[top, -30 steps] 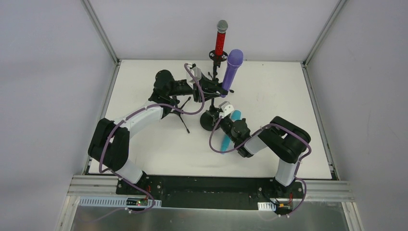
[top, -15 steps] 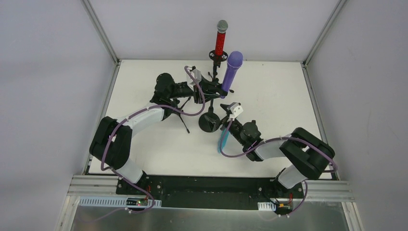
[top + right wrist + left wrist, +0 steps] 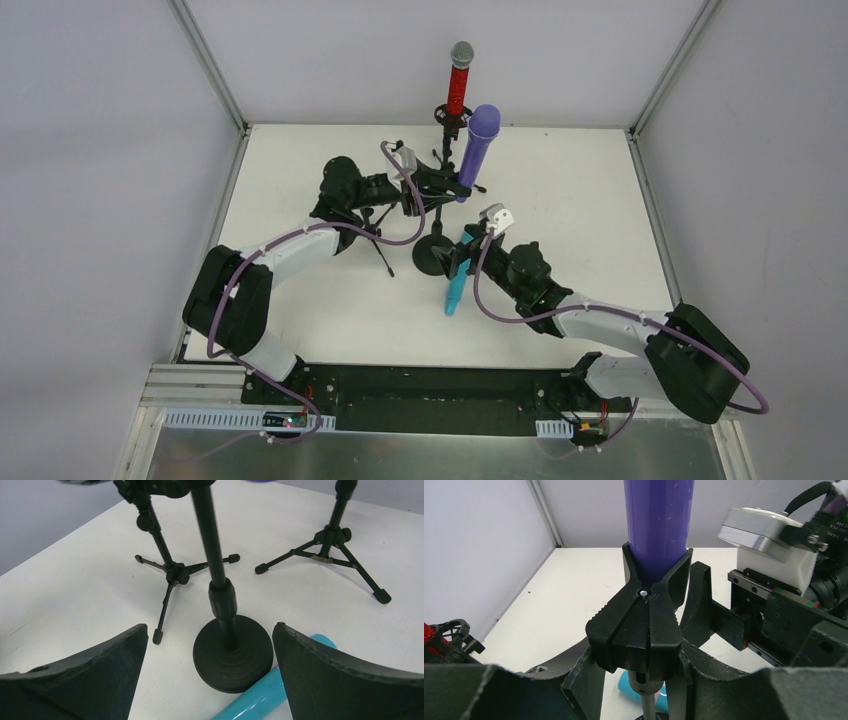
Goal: Attach the microphones to the stand
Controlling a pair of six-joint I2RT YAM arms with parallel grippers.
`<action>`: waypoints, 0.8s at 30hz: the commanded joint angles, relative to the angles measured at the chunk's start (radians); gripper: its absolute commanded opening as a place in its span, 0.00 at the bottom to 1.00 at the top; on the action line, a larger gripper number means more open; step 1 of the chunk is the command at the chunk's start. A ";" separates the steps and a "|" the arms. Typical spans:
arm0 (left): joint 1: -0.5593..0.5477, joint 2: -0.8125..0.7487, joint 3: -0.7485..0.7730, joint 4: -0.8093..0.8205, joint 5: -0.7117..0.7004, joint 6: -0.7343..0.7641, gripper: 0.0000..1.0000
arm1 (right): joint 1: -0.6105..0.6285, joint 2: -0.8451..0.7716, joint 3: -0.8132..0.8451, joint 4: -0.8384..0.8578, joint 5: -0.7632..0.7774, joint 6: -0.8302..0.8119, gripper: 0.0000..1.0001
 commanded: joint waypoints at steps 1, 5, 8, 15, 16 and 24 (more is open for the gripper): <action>-0.006 -0.051 -0.017 0.030 -0.024 0.092 0.00 | -0.002 -0.019 0.084 -0.160 0.131 0.091 0.99; -0.007 -0.058 -0.018 0.010 -0.021 0.115 0.06 | -0.002 0.026 0.125 -0.147 0.175 0.132 0.97; -0.007 -0.066 -0.024 -0.002 -0.021 0.143 0.18 | -0.002 0.074 0.161 -0.146 0.150 0.133 0.96; -0.007 -0.078 -0.028 -0.045 -0.035 0.197 0.42 | -0.003 0.150 0.208 -0.127 0.144 0.171 0.95; -0.007 -0.080 -0.030 -0.048 -0.041 0.201 0.46 | -0.002 0.155 0.209 -0.126 0.147 0.173 0.95; -0.006 -0.088 -0.040 -0.069 -0.067 0.237 0.88 | -0.002 0.162 0.216 -0.130 0.139 0.171 0.97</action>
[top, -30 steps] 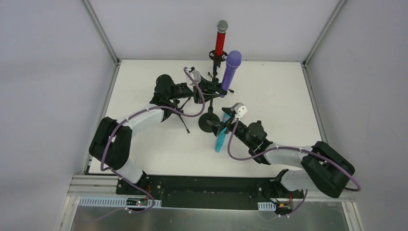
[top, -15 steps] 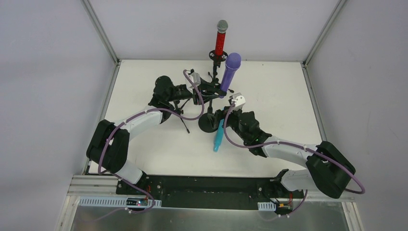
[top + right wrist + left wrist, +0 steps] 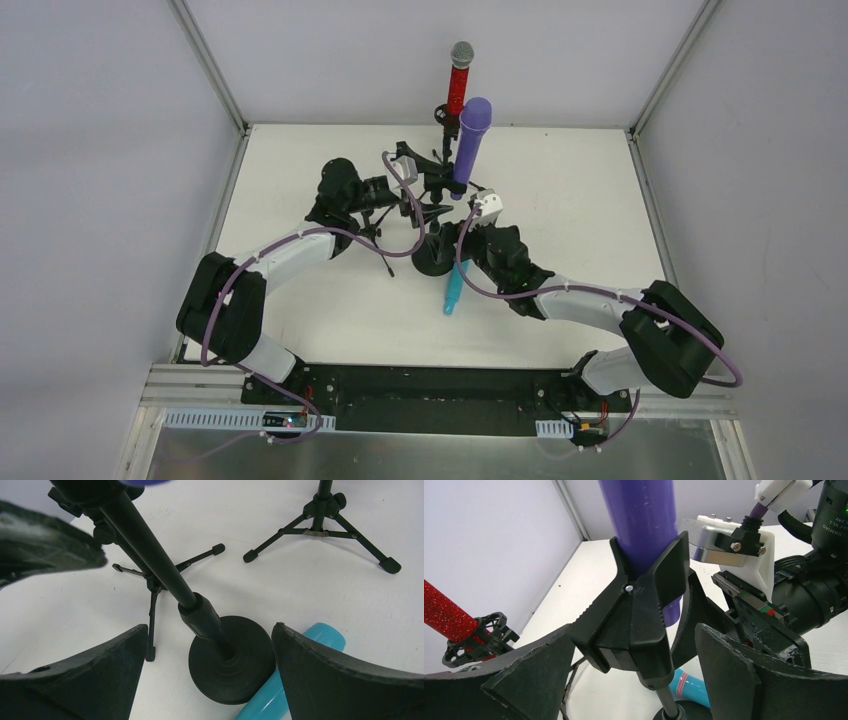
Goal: Attach the microphones to the stand
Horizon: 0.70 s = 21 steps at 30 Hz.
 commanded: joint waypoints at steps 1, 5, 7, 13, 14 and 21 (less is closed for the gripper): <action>-0.007 -0.040 -0.010 0.013 -0.008 0.056 0.89 | -0.001 0.003 0.046 0.020 0.004 0.012 0.97; -0.006 -0.055 -0.012 -0.024 -0.015 0.091 0.91 | 0.000 0.013 0.052 0.014 -0.006 0.009 0.97; -0.006 -0.067 -0.013 -0.057 -0.021 0.122 0.93 | -0.001 0.020 0.058 0.010 -0.011 0.006 0.97; -0.004 -0.119 -0.028 -0.184 -0.077 0.291 0.99 | 0.002 0.043 0.088 -0.004 -0.014 -0.016 0.97; -0.004 -0.126 -0.035 -0.196 -0.099 0.315 0.99 | 0.004 0.050 0.092 -0.004 -0.009 -0.016 0.97; 0.005 -0.178 -0.060 -0.247 -0.150 0.412 0.99 | 0.017 0.098 0.117 0.019 0.025 -0.062 0.93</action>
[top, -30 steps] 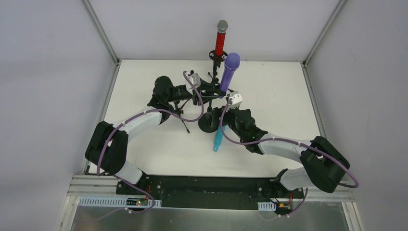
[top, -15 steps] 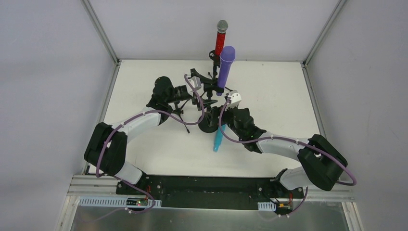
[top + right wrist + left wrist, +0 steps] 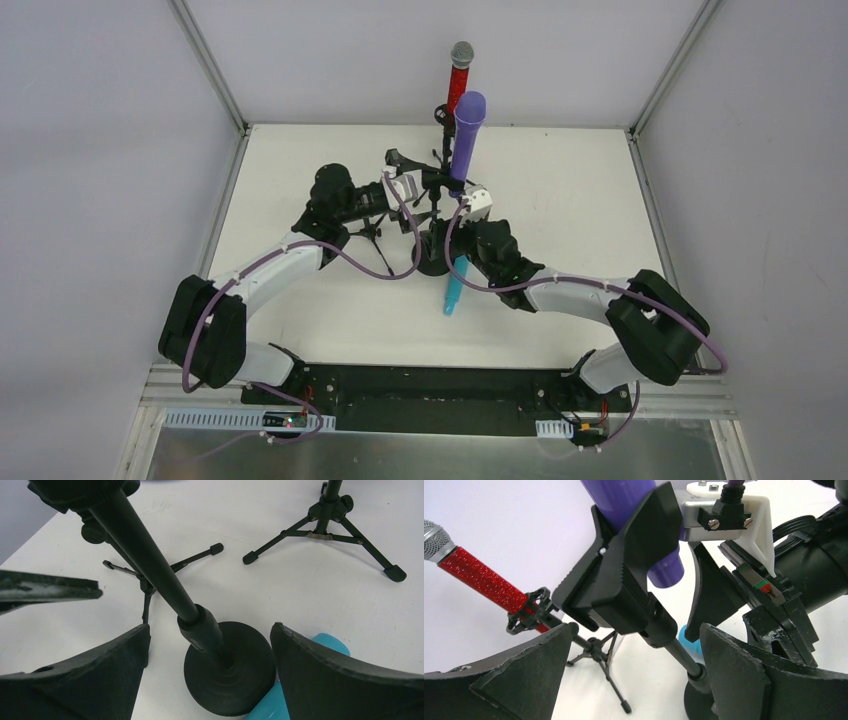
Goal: Attach the microphones to the stand
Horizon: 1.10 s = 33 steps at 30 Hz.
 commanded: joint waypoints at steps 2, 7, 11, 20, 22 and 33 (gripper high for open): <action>0.006 -0.054 0.006 -0.082 -0.044 0.125 0.99 | 0.015 0.041 0.055 0.046 0.038 -0.029 0.88; 0.011 -0.054 0.010 -0.107 -0.059 0.141 0.99 | 0.025 0.089 0.074 0.096 0.079 -0.031 0.77; 0.015 -0.051 0.016 -0.140 -0.064 0.162 0.99 | 0.036 0.119 0.069 0.160 0.118 -0.035 0.68; 0.018 -0.047 0.018 -0.155 -0.070 0.168 0.99 | 0.065 0.183 0.068 0.288 0.253 -0.094 0.54; 0.019 -0.049 0.019 -0.159 -0.072 0.173 0.99 | 0.071 0.200 0.065 0.326 0.285 -0.123 0.51; 0.022 -0.062 0.013 -0.158 -0.088 0.184 0.99 | 0.081 0.241 0.072 0.393 0.379 -0.209 0.00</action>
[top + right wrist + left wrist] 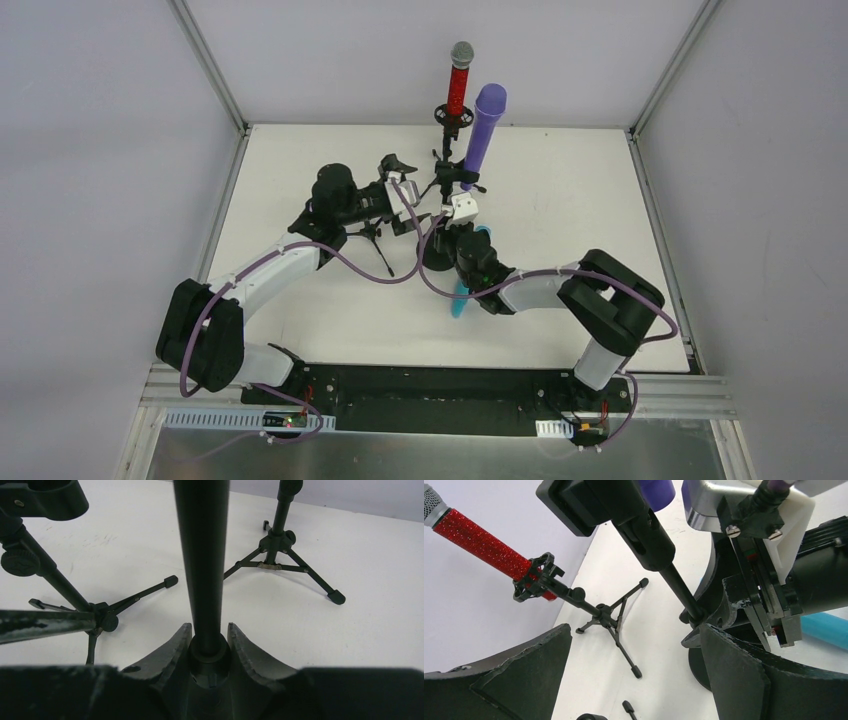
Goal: Attach the microphones to the stand
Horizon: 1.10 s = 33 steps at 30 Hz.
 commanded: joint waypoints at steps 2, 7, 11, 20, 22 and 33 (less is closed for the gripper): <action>0.011 -0.038 0.014 0.018 -0.001 0.017 0.99 | 0.006 0.011 0.043 0.081 0.069 -0.051 0.00; 0.011 -0.049 0.014 0.019 -0.008 0.018 0.99 | 0.006 0.036 0.074 0.080 0.105 -0.107 0.00; 0.011 -0.046 0.014 0.020 -0.007 0.017 0.99 | 0.004 0.066 0.112 0.089 0.129 -0.149 0.00; 0.011 -0.047 0.014 0.021 -0.006 0.016 0.99 | -0.049 0.085 0.177 0.036 0.069 -0.065 0.00; 0.011 -0.046 0.013 0.023 -0.002 0.015 0.99 | -0.067 0.088 0.193 0.015 0.057 -0.056 0.00; 0.011 -0.042 0.014 0.022 0.008 0.011 0.99 | -0.154 0.120 0.288 -0.039 0.005 -0.048 0.00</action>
